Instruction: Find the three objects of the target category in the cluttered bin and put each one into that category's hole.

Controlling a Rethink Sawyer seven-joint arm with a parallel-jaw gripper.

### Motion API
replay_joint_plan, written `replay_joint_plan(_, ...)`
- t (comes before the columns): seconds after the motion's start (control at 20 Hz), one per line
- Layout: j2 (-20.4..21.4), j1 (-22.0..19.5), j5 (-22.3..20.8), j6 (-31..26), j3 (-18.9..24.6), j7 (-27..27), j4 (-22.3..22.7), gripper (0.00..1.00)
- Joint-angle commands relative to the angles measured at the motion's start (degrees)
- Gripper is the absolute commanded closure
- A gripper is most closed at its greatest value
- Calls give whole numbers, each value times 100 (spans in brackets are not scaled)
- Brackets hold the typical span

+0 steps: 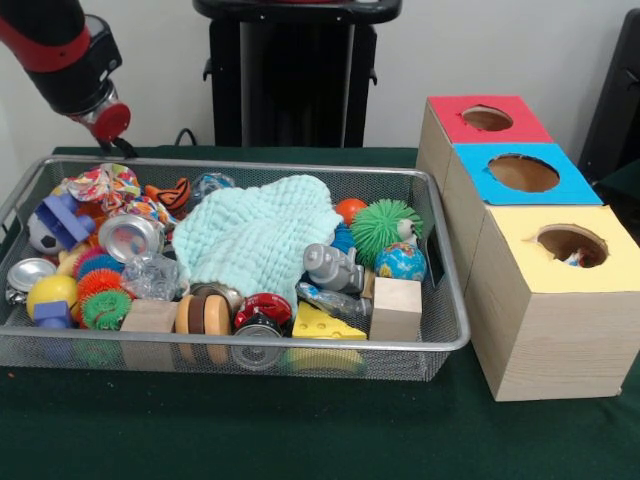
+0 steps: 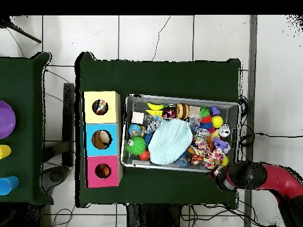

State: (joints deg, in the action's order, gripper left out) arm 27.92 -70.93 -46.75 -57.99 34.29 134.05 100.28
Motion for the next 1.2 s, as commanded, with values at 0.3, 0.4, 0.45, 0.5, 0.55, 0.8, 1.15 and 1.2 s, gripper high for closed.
replay_joint_plan(0.3,300,209,383,-217,741,-1855,-995,0)
replay_joint_plan(0.4,366,191,353,-141,759,-1806,-934,0)
replay_joint_plan(0.45,377,180,355,-124,762,-1782,-913,0)
replay_joint_plan(0.5,400,165,364,-109,782,-1773,-893,0)
replay_joint_plan(0.55,423,150,374,-93,803,-1765,-873,0)
replay_joint_plan(0.8,613,140,448,-181,841,-1622,-754,0)
replay_joint_plan(1.15,624,211,463,-106,805,-1379,-663,0)
replay_joint_plan(1.2,660,215,452,-64,800,-1337,-633,0)
